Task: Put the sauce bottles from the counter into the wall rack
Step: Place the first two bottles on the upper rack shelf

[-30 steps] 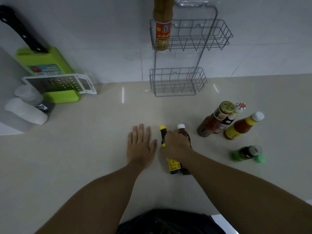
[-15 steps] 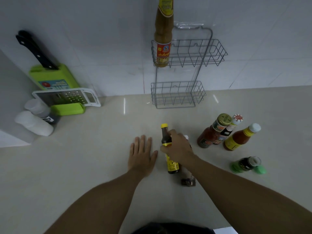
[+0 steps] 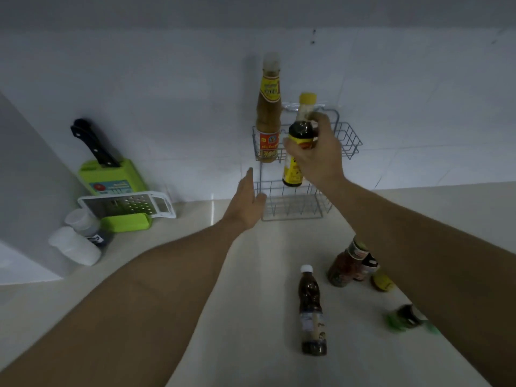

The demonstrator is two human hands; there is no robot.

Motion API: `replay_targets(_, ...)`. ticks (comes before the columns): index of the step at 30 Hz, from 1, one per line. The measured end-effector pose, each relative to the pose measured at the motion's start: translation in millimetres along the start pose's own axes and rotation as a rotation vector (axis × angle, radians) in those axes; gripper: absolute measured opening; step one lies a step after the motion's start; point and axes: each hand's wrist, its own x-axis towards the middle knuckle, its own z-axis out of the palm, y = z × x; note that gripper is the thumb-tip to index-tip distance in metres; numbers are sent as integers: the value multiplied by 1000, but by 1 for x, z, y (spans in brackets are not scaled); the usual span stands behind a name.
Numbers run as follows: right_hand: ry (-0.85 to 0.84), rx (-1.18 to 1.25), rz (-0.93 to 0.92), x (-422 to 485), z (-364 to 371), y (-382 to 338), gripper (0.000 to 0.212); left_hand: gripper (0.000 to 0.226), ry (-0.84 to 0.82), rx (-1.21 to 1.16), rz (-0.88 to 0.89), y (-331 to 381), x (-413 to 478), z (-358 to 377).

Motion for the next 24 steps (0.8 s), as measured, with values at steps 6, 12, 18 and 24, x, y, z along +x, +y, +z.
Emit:
replay_targets(6,73,-52,-76,66,-9,-18,66,62,87,-112,198,64,41,-21)
replay_targets(12,-55,-113,-46,75,3,-8,56,60,89,-140,180,65,43,-18)
replay_targets(18,-220,-89,52,65,11,13,57,58,82,-101,172,65,44,-22)
replay_targets(24,-317,-118,167,66,12,29,74,60,77,-80,162,64,43,-20)
